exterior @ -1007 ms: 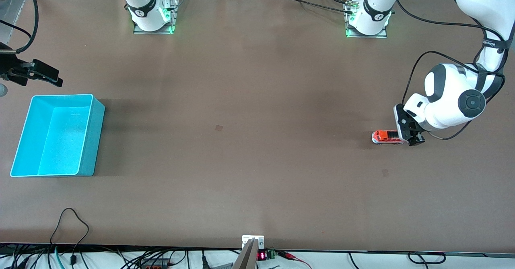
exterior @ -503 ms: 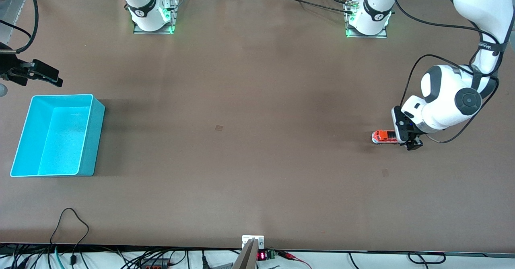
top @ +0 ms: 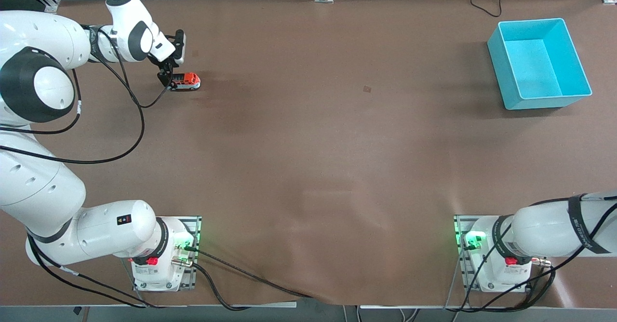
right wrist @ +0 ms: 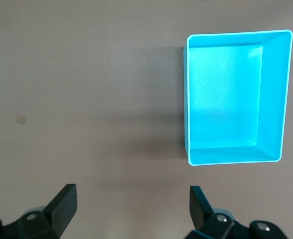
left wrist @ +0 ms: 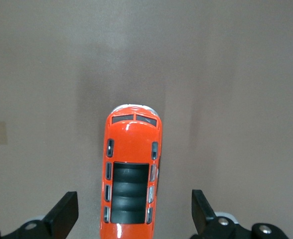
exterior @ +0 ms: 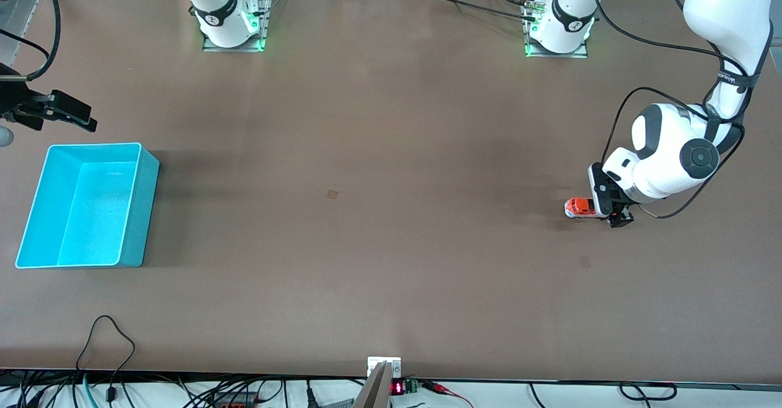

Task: Wind up bus and store in blue box

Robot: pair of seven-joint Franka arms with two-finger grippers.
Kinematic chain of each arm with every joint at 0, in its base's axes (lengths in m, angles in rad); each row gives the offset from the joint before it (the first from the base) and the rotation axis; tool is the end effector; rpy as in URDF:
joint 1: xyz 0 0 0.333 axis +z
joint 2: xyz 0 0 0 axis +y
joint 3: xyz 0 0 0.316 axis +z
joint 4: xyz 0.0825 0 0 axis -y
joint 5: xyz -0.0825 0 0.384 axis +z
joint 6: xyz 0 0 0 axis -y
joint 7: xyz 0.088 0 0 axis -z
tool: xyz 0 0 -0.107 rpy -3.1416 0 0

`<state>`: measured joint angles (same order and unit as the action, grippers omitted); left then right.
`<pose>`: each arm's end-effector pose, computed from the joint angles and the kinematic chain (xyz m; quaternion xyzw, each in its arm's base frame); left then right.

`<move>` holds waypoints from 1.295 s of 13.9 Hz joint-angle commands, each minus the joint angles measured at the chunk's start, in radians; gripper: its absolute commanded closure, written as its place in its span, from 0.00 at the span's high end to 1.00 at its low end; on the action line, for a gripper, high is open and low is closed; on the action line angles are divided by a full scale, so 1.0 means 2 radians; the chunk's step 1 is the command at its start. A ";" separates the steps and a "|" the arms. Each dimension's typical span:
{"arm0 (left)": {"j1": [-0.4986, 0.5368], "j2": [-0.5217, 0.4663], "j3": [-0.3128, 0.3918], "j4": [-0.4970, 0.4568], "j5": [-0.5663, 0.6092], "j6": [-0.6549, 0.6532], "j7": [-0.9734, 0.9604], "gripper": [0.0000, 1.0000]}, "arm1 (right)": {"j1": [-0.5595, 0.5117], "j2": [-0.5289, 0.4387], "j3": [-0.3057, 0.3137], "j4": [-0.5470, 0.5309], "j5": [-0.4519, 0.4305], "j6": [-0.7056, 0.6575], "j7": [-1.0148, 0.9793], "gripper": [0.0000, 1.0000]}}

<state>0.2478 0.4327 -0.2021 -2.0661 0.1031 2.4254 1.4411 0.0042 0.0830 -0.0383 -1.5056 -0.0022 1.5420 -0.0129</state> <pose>0.5839 0.0281 0.2191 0.7448 -0.6665 -0.0162 0.0282 0.5764 -0.0190 0.6058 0.9997 -0.0106 -0.0233 0.0021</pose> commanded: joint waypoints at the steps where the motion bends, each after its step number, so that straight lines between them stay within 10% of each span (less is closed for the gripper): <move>1: 0.005 0.009 -0.005 -0.002 0.009 0.007 0.006 1.00 | -0.001 -0.003 0.001 0.003 0.005 -0.007 0.003 1.00; 8: 0.005 0.009 -0.005 -0.027 0.010 0.041 0.007 0.97 | -0.001 -0.004 0.002 0.003 0.005 -0.007 -0.002 1.00; 12: 0.005 0.009 -0.005 -0.027 0.011 0.046 0.007 0.59 | -0.001 -0.003 0.002 0.003 0.005 -0.007 0.000 1.00; 18: 0.003 0.008 -0.005 -0.026 0.027 0.046 0.008 0.42 | -0.001 -0.003 0.002 0.003 0.005 -0.007 0.002 1.00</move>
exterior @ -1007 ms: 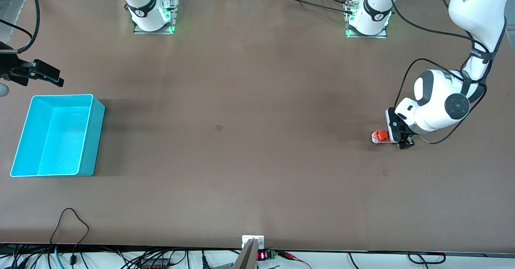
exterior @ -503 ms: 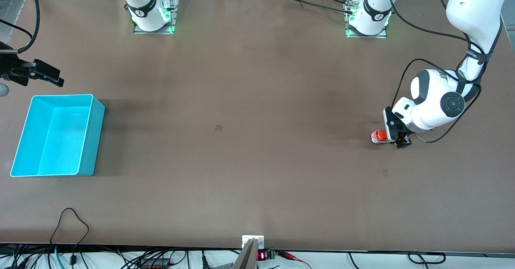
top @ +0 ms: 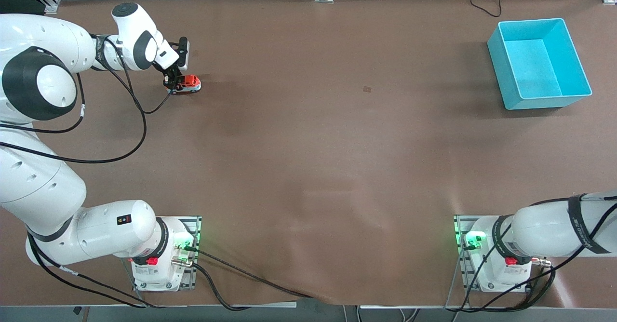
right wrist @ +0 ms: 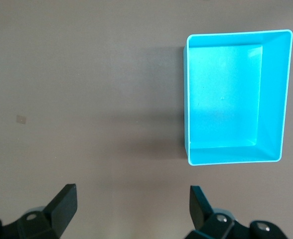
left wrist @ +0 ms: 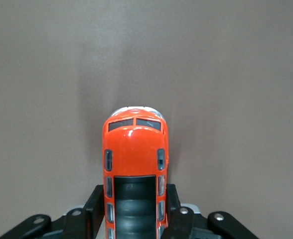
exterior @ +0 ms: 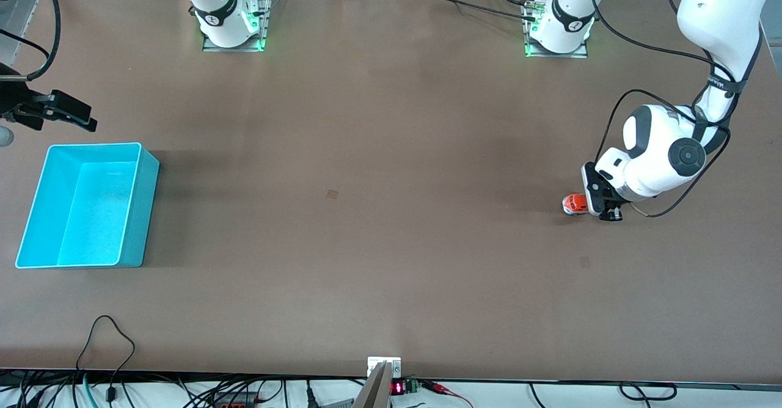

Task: Wind up bus and store in blue box

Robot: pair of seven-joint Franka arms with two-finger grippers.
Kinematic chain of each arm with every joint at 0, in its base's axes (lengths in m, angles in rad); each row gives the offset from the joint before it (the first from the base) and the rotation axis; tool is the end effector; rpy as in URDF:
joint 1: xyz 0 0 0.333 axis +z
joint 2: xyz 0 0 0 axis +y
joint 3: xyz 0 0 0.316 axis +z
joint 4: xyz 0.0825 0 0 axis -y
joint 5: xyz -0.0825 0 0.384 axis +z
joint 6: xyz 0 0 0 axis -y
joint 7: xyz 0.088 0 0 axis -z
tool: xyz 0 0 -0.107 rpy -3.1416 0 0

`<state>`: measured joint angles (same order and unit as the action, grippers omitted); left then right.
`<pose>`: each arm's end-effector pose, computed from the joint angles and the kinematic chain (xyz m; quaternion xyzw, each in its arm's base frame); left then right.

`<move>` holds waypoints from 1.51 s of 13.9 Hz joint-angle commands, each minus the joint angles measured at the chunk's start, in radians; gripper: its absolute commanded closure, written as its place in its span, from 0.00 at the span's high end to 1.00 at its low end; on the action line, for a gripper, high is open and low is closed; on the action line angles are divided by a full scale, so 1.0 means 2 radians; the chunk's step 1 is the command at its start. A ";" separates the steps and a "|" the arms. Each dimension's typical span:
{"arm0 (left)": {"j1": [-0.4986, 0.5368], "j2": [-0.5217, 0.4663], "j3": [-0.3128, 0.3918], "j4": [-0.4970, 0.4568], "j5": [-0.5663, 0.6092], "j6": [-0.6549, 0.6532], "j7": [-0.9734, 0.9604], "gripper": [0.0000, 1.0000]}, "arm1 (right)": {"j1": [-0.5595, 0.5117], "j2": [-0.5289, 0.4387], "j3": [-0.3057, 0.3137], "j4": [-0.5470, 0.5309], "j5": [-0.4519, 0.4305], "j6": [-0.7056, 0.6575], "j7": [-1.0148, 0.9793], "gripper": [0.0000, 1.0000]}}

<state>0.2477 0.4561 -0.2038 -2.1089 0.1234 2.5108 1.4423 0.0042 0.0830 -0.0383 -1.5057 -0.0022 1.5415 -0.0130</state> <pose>0.5746 0.0238 0.1971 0.7378 -0.6746 -0.0087 0.0210 0.5764 -0.0190 0.6057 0.9997 -0.0105 -0.0236 0.0021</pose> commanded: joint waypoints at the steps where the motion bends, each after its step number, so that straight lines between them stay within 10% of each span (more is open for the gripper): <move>1: 0.003 -0.003 -0.004 -0.005 0.017 0.003 0.007 0.41 | -0.001 -0.003 0.002 0.003 0.005 -0.007 0.002 1.00; 21: 0.062 0.018 0.026 -0.001 0.016 0.000 0.144 0.30 | -0.001 -0.003 0.002 0.003 0.004 -0.008 -0.001 1.00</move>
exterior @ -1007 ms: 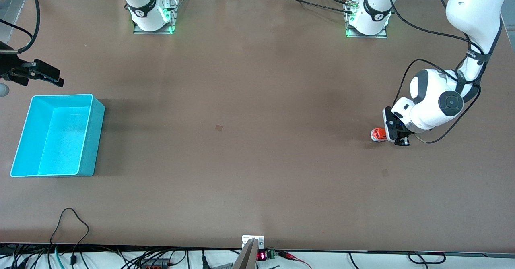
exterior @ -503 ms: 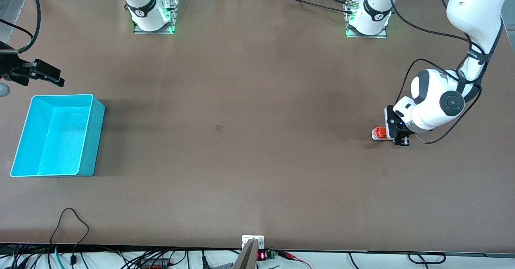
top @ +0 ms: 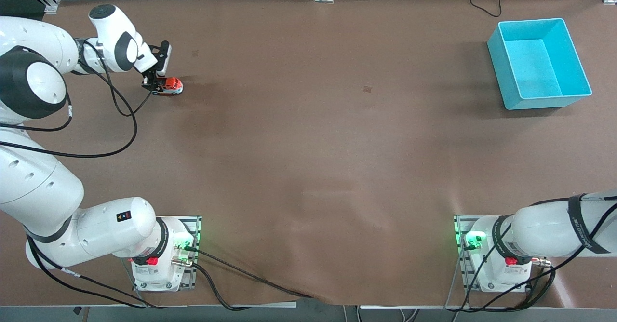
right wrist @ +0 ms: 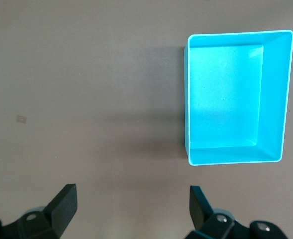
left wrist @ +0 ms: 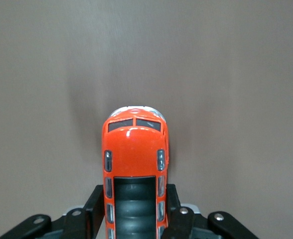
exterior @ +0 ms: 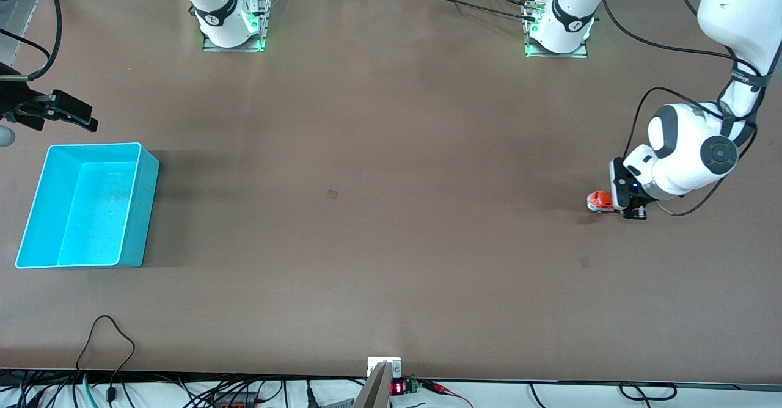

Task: Wind up bus and store in blue box

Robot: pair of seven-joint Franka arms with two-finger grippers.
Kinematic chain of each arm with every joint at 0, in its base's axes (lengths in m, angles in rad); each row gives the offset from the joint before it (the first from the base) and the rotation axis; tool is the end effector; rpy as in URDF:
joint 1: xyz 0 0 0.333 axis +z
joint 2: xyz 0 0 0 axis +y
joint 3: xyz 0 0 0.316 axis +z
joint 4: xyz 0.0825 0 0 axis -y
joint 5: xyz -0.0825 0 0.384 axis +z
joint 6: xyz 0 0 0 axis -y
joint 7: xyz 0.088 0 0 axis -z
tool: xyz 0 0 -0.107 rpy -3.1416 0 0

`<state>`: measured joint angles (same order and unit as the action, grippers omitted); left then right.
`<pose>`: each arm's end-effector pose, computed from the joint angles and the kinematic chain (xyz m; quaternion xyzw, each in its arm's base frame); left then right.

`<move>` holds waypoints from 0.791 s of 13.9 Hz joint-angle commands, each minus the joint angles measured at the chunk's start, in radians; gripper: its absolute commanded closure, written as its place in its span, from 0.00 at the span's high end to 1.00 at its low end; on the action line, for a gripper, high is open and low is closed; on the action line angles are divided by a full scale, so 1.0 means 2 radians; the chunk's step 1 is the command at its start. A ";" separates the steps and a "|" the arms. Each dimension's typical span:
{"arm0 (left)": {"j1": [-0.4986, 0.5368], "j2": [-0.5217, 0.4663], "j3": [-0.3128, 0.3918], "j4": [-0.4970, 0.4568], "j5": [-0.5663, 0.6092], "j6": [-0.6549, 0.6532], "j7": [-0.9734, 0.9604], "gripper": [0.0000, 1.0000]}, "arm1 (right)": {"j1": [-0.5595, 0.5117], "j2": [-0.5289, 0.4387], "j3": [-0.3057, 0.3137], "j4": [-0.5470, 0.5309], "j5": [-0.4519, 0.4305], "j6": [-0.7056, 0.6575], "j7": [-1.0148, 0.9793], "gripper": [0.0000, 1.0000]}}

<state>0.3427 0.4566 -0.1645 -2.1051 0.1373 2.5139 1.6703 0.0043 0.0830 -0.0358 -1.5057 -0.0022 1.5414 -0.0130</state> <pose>0.5675 0.1007 0.1966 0.7002 -0.7136 -0.0138 0.0135 0.5764 -0.0175 0.6057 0.9997 -0.0092 -0.0237 0.0021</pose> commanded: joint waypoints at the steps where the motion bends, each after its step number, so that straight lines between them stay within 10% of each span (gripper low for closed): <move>1: 0.021 0.018 0.009 -0.003 0.010 -0.001 0.038 0.30 | -0.001 -0.002 0.001 0.003 0.005 -0.008 -0.002 1.00; 8: 0.084 0.018 0.016 -0.001 0.010 -0.004 0.080 0.33 | -0.003 0.000 0.000 0.003 0.005 -0.005 -0.003 1.00; 9: 0.087 0.014 0.016 0.002 0.009 -0.005 0.075 0.48 | -0.003 0.000 0.000 0.003 0.005 -0.005 -0.003 1.00; 10: 0.087 0.007 0.016 0.007 0.009 -0.013 0.075 0.89 | -0.003 0.000 0.000 0.003 0.005 -0.006 -0.002 1.00; 11: 0.086 -0.006 0.016 0.012 0.009 -0.034 0.075 1.00 | -0.003 0.000 -0.001 0.003 0.005 -0.007 -0.002 1.00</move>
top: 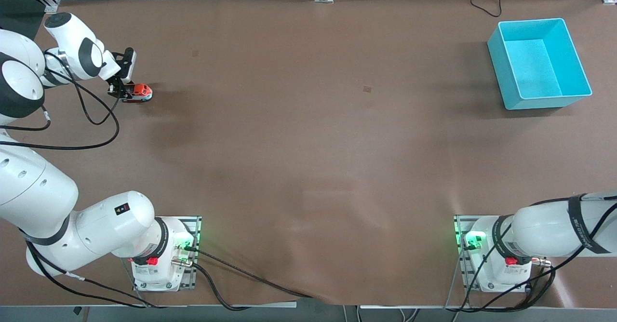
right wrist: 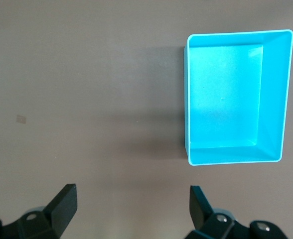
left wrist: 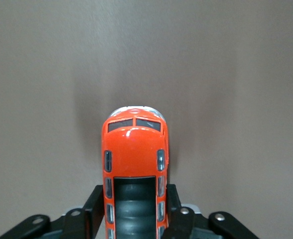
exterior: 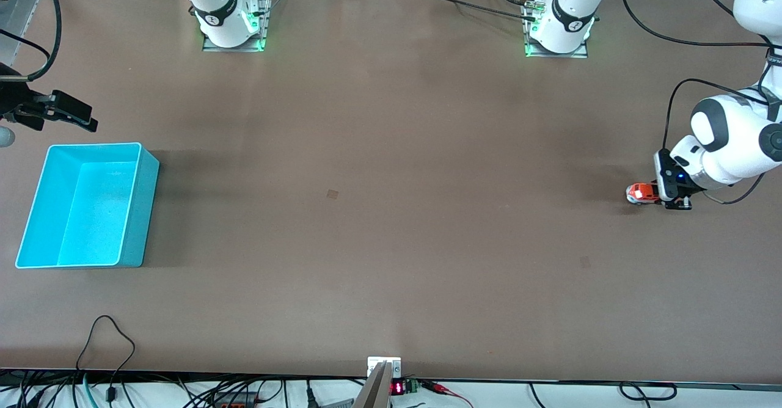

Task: Wind up bus and store in blue box

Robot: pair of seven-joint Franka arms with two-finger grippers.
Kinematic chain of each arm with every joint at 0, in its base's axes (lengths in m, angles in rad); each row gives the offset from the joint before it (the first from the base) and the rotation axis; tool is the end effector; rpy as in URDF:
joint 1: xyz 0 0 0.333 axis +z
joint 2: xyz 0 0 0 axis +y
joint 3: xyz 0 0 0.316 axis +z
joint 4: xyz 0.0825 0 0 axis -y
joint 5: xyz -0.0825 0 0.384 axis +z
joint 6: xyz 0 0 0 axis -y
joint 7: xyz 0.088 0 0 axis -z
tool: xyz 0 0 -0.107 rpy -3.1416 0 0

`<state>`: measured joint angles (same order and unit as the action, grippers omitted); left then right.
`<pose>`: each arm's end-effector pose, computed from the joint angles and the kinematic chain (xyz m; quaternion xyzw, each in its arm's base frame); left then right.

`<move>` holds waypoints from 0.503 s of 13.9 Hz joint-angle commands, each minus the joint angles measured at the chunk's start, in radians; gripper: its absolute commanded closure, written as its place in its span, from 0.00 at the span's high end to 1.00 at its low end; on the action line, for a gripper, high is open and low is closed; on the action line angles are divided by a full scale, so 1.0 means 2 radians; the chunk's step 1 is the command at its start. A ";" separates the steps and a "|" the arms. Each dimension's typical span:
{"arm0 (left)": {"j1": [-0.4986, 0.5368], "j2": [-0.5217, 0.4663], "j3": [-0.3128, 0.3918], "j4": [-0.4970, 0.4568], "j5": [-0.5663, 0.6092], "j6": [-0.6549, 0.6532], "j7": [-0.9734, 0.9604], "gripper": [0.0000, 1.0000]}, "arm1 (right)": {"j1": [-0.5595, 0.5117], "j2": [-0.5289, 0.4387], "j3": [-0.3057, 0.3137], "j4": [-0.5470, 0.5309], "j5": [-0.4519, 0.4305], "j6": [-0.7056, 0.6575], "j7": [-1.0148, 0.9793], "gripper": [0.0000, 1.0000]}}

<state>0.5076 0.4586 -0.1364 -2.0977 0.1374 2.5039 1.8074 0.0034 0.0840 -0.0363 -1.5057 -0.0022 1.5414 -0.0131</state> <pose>0.5387 0.2084 0.1963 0.7191 -0.6945 -0.0187 0.0158 0.5766 -0.0183 0.6051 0.9997 -0.0099 -0.0242 0.0021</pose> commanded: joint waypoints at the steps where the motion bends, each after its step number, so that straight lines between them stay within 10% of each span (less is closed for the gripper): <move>1: 0.002 -0.018 -0.003 0.020 0.008 -0.054 0.006 1.00 | -0.002 -0.001 0.000 0.003 0.005 -0.007 -0.002 1.00; 7: -0.005 -0.062 -0.035 0.048 0.008 -0.136 0.001 1.00 | -0.001 -0.001 0.001 0.003 0.005 -0.007 0.001 1.00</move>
<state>0.5018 0.3567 -0.2020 -1.9977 0.1374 2.2584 1.8089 0.0030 0.0841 -0.0364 -1.5057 -0.0022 1.5407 -0.0131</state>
